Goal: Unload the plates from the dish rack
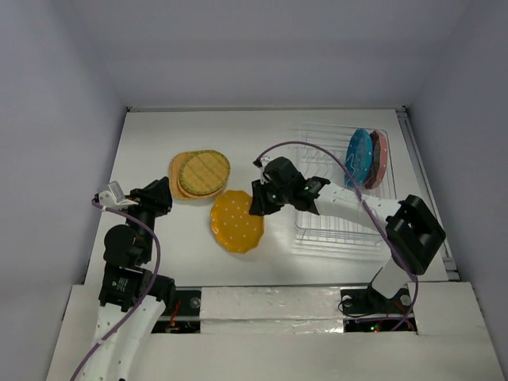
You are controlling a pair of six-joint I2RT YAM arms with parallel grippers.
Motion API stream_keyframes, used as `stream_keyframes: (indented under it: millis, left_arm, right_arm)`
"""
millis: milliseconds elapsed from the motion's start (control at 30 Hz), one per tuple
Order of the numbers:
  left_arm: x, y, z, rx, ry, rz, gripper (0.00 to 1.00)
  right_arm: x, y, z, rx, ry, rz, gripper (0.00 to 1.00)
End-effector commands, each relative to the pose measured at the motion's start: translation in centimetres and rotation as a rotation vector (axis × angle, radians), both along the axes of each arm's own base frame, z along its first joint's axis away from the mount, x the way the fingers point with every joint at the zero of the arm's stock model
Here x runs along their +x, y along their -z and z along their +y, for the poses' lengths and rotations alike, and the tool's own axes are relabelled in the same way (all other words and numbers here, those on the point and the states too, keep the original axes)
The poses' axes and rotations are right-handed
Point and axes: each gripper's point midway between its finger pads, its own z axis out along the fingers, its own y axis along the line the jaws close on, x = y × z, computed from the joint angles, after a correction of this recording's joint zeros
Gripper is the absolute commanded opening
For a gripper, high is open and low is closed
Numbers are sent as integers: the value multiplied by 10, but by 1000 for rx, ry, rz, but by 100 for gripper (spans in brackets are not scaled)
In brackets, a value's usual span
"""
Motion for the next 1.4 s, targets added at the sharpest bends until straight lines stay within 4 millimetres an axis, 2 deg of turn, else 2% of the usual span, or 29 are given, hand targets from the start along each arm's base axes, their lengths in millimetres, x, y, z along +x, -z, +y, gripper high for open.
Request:
stream_keyframes:
  millis: [0,100,133,200,233,300,367,567,667,700,1033,1067,1133,1233,1367]
  left_arm:
    - [2,-10,0,-3,-2,-35,31]
    - [1,-11,0,-4,-2,-40,31]
    - [1,-11,0,-4,-2,-40,31]
    - [1,-11,0,-2,-2,-40,31]
    - [1,-11,0,-4,-2,-40,31]
    - [2,-11,0,-3,-2,-38,31]
    - [1,-11,0,-4,-2,-41,31]
    - [1,-11,1,-4,-2,-41,31]
    - [1,-12,1,-4,-2,-43,31]
    - [1,-12,1,-4,-2,-43,31]
    - [0,-12,1,-5,-2,-44,31]
    - [0,-12,1,-5,-2,-46,31]
    - [0,-12,1,-5,-2,-46,31]
    - [0,-12,1,-5,-2,-46,31]
    - [0,-12,1,-5,-2,-46,31]
  right_arm:
    - [18,-36,22,154,4,-103,0]
    - [20,-9,13,80,34,-84,0]
    - [20,-3,10,69,43,-82,3]
    - [24,18,-1,4,89,-72,10]
    - [25,25,-5,-22,108,-69,19]
    - [27,42,-17,-83,152,-61,26]
    - [29,51,-25,-118,180,-66,32]
    - [24,75,-40,-202,190,-42,36]
    - [25,83,-46,-240,204,-38,39]
    - [24,87,-50,-264,208,-34,44]
    - [20,109,-64,-342,229,-10,50]
    - [21,110,-66,-349,235,-12,51]
    - [24,112,-73,-388,264,-20,60]
    - [23,114,-76,-402,268,-18,62]
    - [23,110,-76,-399,272,-22,69]
